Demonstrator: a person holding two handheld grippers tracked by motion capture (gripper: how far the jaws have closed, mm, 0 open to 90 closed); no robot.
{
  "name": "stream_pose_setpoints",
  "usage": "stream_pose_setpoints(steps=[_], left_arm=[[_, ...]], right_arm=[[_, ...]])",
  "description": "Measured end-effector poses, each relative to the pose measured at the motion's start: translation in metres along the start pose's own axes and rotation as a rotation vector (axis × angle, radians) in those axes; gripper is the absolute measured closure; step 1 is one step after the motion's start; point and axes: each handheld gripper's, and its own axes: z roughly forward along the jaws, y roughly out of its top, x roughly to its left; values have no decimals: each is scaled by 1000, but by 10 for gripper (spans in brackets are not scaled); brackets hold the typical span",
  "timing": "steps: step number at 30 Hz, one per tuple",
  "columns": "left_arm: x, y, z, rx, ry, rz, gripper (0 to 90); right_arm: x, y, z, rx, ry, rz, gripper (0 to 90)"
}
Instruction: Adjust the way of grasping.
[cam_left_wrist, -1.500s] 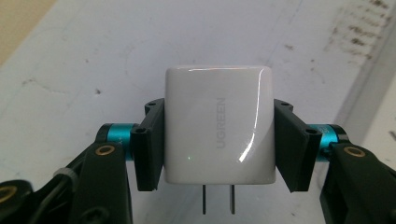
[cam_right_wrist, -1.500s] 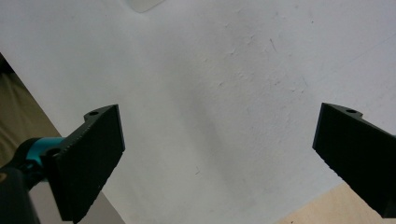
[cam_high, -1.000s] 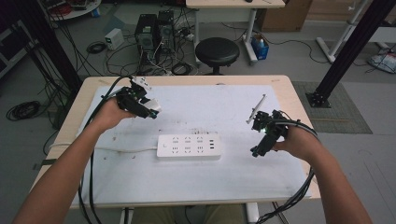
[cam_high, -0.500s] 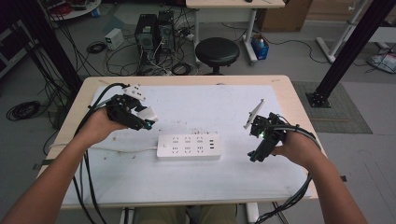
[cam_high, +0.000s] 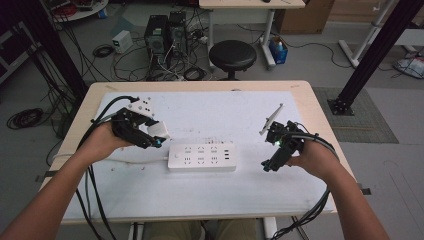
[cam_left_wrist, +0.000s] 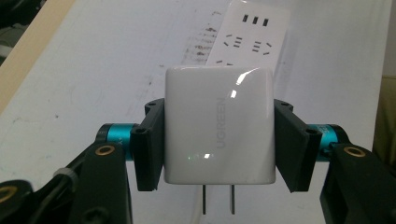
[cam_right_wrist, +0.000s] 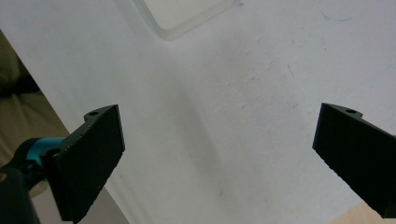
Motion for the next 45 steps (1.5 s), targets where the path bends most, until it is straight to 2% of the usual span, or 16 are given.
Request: stream_pose_setpoints(steps=[4,6,13,16,21,22,25,26,27,32,35,42,44,45], left_arm=[[-4,4,2,-7,-14,28,424],[-5,4,4,-15,-25,37,424],[-14,7,13,-35,-50,67,424],[-18,9,18,-36,-53,78,424],[-24,12,26,-47,-64,88,424],[-26,13,28,-49,-67,94,424],[-31,16,34,-54,-79,106,424],[-33,17,36,-58,-84,109,424],[-34,18,37,-58,-88,119,424],[-43,24,44,-62,-106,151,424],[-47,27,47,-75,-114,162,424],[-53,34,55,-105,-132,170,424],[-54,37,56,-107,-134,179,424],[-55,38,57,-119,-135,168,424]], right_arm=[[-1,-1,0,-36,1,34,15],[-1,-2,0,-58,22,71,15],[1,-2,7,-101,87,133,15],[2,-1,9,-121,121,204,15],[5,-1,9,-196,160,264,15],[6,-1,9,-221,183,272,15],[8,0,9,-280,248,337,15],[10,1,10,-312,293,383,15],[10,1,10,-312,293,383,15],[10,1,17,-356,420,505,16],[9,0,20,-400,509,569,19],[8,1,20,-445,604,638,39],[8,1,20,-441,613,644,39],[9,2,21,-443,620,650,39]])
